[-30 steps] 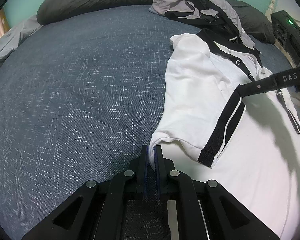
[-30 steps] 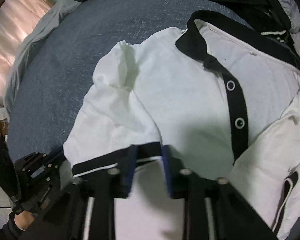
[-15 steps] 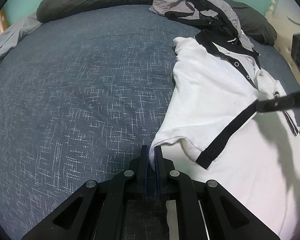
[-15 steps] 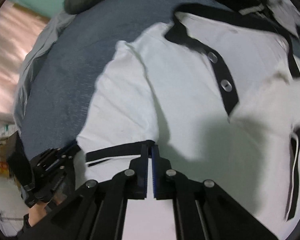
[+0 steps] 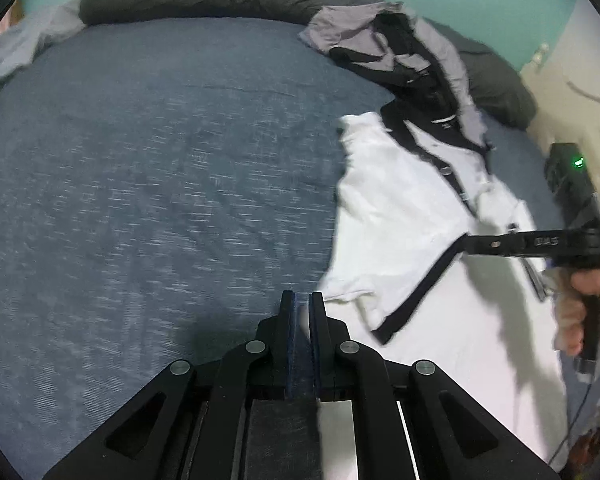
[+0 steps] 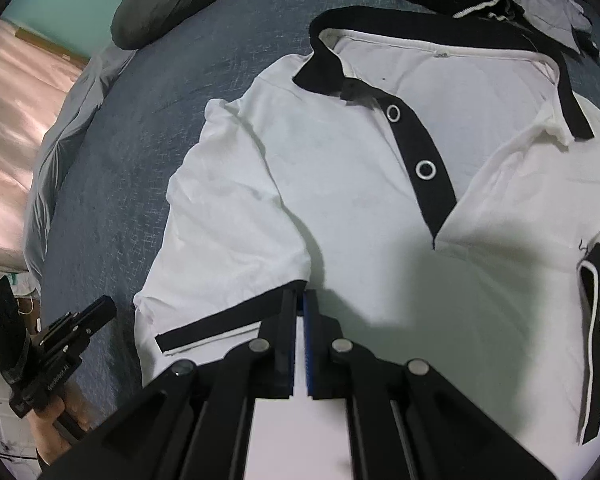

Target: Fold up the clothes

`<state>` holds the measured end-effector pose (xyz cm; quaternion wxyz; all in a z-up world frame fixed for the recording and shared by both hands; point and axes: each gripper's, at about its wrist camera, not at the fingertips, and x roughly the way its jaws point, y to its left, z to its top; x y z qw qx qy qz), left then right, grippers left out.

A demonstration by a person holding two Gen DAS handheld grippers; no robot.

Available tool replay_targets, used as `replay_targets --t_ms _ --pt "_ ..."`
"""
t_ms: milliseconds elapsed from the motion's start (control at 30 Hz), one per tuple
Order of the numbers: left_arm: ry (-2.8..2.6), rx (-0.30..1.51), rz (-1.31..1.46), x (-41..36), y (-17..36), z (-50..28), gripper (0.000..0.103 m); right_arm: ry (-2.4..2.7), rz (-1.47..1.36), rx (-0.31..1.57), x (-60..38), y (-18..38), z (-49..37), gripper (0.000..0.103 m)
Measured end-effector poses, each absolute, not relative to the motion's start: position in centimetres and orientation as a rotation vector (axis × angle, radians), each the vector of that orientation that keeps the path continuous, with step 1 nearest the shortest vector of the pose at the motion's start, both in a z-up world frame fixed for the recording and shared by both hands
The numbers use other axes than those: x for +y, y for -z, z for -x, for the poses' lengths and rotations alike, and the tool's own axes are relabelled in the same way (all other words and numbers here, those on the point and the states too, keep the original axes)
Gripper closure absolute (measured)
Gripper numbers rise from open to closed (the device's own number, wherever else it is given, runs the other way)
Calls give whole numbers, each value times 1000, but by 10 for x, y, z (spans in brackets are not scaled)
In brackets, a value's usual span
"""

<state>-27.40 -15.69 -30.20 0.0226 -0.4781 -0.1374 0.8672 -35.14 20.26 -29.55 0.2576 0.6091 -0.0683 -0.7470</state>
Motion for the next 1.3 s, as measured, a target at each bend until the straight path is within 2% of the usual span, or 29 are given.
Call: replay_targets --t_ms 167,433,533,600,867,1033,1100,1167,1200,1300 --pt "-2667 -356 1516 -151 315 278 96 2016 -1651 -203 206 297 349 100" --pt "-2612 -488 1501 -159 321 282 95 1989 -1654 -273 209 298 349 100" --pt "-2596 -561 1477 -162 318 283 81 1985 -1655 -270 211 297 349 100" --pt "-2598 -581 1468 -163 318 285 61 1982 -1659 -265 211 298 348 100" --pt "-2527 -776 1419 -174 327 288 59 1979 -1662 -249 209 301 345 100" --pt "-2502 -872 1380 -178 334 287 62 1976 -1661 -253 208 302 344 100" --pt "-2485 -922 1359 -182 335 287 88 1976 -1659 -249 208 301 344 100" --pt "-2495 -915 1372 -182 337 286 92 1973 -1661 -249 209 301 343 100" --pt "-2497 -913 1379 -182 338 286 99 1972 -1662 -249 210 301 343 100" --pt "-2507 -894 1392 -182 337 287 100 1968 -1665 -245 212 300 342 100"
